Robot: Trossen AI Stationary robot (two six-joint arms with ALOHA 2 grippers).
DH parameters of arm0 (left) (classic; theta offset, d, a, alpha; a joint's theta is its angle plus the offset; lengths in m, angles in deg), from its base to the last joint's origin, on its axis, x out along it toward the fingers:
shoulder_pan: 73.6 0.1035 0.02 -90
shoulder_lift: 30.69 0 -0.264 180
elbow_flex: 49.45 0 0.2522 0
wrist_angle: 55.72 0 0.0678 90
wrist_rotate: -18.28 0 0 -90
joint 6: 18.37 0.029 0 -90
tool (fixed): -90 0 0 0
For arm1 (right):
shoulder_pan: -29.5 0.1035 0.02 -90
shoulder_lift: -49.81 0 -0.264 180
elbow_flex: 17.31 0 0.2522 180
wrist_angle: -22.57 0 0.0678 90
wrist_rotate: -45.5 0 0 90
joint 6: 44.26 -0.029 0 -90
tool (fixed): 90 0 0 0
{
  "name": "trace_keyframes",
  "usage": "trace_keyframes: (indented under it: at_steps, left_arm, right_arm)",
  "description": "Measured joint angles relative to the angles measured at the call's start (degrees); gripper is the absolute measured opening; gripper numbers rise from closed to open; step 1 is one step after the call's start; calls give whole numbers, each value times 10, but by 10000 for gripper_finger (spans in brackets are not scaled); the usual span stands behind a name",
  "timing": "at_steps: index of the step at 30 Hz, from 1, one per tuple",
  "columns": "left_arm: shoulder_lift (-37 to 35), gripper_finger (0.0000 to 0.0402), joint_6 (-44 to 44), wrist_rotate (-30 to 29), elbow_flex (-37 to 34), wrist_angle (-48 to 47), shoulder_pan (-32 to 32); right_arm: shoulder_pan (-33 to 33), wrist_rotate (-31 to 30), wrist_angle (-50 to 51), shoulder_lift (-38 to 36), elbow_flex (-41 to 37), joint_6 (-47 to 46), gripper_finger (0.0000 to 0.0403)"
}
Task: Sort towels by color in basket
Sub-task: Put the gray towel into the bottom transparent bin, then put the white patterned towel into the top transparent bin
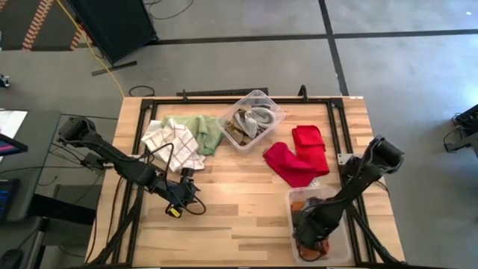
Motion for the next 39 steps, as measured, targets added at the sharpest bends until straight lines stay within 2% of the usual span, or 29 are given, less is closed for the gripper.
trace_keyframes:
  at_steps: [8, 12, 17, 20, 24, 31, 39]
  left_arm:
    - [0, 185, 4, 0, 0, -1, 0]
    - [0, 185, 4, 0, 0, -1, 0]
    - [0, 185, 13, 0, 0, -2, 0]
    - [0, 185, 25, 0, 0, -4, 0]
    - [-1, 185, 31, -14, 0, -22, 0]
    - [-11, 185, 24, -103, 0, -83, 5]
    - [-66, 185, 0, -194, 0, -160, 46]
  right_arm:
    - [6, -23, 68, -97, -1, -56, 102]
    - [12, -58, 71, -148, -1, -72, 149]
    - [8, -75, 76, -205, -1, -100, 220]
    - [8, -87, 75, -237, -1, -107, 248]
    - [8, -122, 67, -279, 0, -106, 255]
    - [7, -217, 63, -336, 0, -67, 255]
    - [-33, -322, -1, -359, 0, 60, 255]
